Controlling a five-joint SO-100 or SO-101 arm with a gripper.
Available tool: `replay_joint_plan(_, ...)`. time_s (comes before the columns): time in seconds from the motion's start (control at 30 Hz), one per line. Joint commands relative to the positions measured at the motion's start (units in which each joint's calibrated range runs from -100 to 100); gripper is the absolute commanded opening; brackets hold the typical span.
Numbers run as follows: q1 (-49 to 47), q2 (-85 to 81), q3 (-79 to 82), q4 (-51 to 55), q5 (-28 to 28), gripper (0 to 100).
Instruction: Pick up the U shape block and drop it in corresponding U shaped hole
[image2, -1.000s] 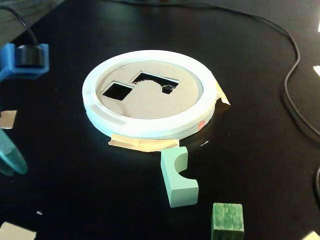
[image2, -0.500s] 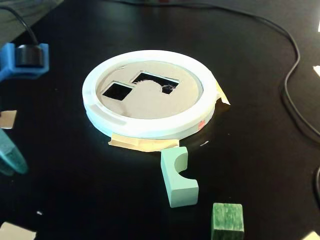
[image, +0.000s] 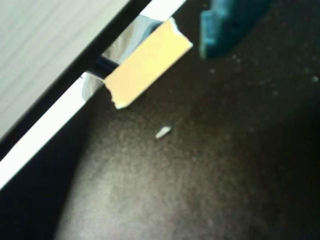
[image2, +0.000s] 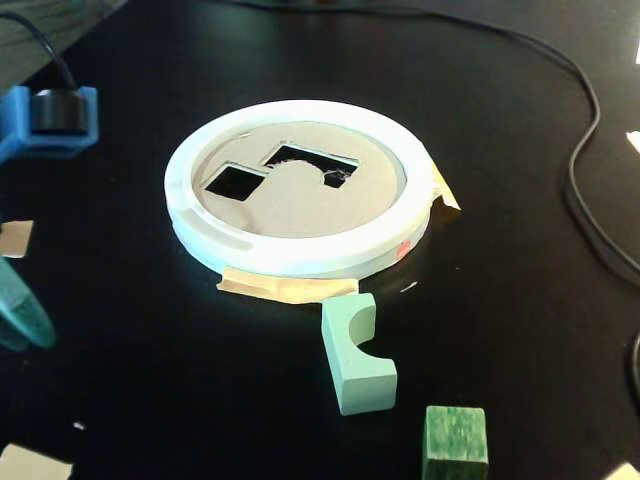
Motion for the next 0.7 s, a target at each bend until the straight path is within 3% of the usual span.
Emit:
replay_joint_plan(0.0, -0.4, -0.4, -4.6, -0.9, 0.1, 78)
replay_joint_plan(0.3, -1.2, -0.3, -15.6, -0.9, 0.0, 78)
replay_joint_plan(0.47, -11.2, 1.9, -19.8, -4.5, 0.0, 78)
replay_joint_plan(0.67, -17.2, 25.3, -30.1, -16.3, 0.1, 78)
